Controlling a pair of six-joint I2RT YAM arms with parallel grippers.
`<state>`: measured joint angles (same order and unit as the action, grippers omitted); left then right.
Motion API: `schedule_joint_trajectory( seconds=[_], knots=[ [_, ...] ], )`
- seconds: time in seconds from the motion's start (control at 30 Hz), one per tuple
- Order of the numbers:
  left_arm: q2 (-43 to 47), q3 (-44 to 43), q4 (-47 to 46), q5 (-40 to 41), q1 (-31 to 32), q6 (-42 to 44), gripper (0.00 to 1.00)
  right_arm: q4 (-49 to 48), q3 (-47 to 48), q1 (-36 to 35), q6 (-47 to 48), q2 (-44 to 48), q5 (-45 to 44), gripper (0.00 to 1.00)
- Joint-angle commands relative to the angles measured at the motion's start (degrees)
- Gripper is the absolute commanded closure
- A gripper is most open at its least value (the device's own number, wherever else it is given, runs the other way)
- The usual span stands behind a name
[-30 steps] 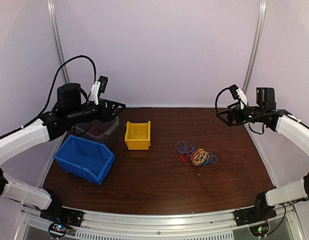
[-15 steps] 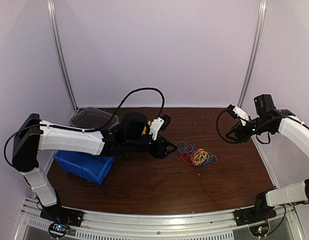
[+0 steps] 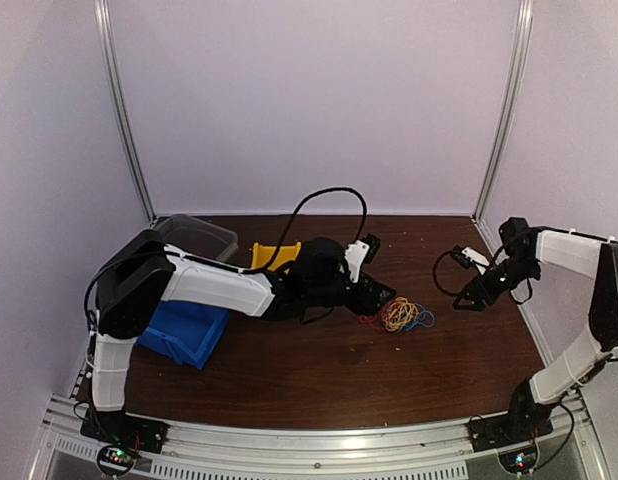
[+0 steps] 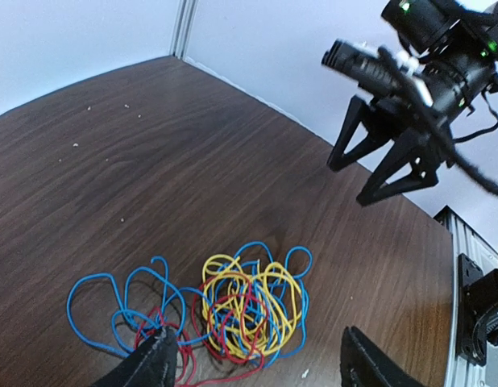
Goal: Untangle the cables
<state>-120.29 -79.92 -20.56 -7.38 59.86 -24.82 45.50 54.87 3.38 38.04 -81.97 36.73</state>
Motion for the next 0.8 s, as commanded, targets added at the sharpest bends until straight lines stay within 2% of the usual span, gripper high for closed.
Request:
schedule_joint_trajectory(
  seconds=[0.0,0.1,0.3,0.53,0.6,0.77],
  knots=[
    [-5.24,-7.95,-4.27,-1.15,1.03,-1.23,0.3,0.85,0.8,3.09,5.95,-6.51,4.71,0.4],
    [-8.33,-10.59,-4.6,-0.4,1.95,-3.44,0.32,-1.22,0.34,3.82,6.55,-9.01,6.15,0.42],
    [-13.84,-15.73,-1.16,8.61,4.56,-1.49,0.31,-2.78,-0.95,3.53,7.64,-9.94,10.29,0.41],
    [-20.11,-21.93,2.28,9.6,4.52,-2.0,0.31,-5.95,-1.92,0.0,5.31,-12.6,10.68,0.42],
    [-21.29,-23.23,4.09,10.83,4.52,-2.83,0.36,-5.84,-1.71,-0.77,5.03,-13.24,11.06,0.42],
    [-21.31,-19.37,-0.07,9.44,3.49,-8.04,0.47,-6.75,-1.49,-4.23,4.22,-13.57,10.11,0.42]
  ],
)
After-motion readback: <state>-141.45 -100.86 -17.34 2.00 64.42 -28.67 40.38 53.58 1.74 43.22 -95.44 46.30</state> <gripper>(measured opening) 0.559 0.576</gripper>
